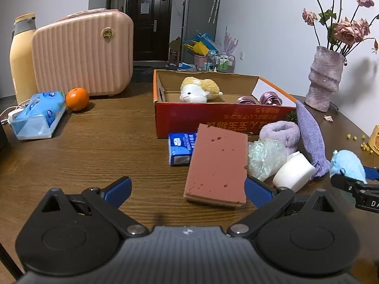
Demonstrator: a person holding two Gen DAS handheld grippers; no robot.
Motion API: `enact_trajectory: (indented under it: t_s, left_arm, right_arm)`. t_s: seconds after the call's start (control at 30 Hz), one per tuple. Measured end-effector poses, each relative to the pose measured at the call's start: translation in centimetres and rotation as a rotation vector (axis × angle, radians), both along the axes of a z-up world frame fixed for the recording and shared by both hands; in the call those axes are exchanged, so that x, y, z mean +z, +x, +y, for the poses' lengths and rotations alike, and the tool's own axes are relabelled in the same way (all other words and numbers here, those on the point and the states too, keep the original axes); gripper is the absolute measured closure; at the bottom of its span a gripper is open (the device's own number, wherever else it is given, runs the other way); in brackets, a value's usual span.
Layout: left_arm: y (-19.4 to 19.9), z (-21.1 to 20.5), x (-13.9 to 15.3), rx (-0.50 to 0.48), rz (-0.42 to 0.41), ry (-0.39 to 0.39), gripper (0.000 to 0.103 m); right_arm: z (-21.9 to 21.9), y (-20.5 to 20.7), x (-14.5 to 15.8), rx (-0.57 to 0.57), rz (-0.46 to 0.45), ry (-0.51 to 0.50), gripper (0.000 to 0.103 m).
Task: Organize soft objects
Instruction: 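Lift the blue puff with the right tool toward the box, then grasp the pink sponge with the left tool while the right tool holds the puff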
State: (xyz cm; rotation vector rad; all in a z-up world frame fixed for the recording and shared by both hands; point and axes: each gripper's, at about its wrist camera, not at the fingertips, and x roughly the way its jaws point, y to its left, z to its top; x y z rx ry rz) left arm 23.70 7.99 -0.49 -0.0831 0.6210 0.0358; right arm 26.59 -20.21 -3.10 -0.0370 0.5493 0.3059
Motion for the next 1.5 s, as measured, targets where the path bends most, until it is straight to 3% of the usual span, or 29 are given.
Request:
enact_trajectory:
  t_s: [0.5,0.87,1.1,1.3,1.37,1.5]
  left_arm:
    - [3.9,-3.1,-1.5,-0.019,0.079,0.044,0.0]
    - [6.1,-4.5,-3.6,0.005,0.114,0.126,0.0]
    - [6.8,-4.2,-4.3,-0.005,0.132,0.105,0.0]
    - [6.9,-3.6,-4.5,-0.006,0.141,0.064,0.018]
    - [6.8,-3.4,-4.4,-0.006,0.132,0.058,0.03]
    - [6.5,-3.1,-4.3,-0.003,0.12,0.045,0.03]
  right_arm:
    - [-1.9,2.0,0.4,0.011,-0.058,0.0,0.028]
    - [-1.7,3.0,-0.2,0.017,-0.066,0.013,0.028]
    - [-1.8,3.0,-0.3,0.007,-0.073,0.02,0.028]
    - [-1.8,2.8,-0.3,0.003,-0.079,0.023,0.028]
    - [-1.8,2.8,-0.3,0.002,-0.078,0.024,0.028]
    - [-1.9,2.7,-0.3,0.003,-0.079,0.024,0.028]
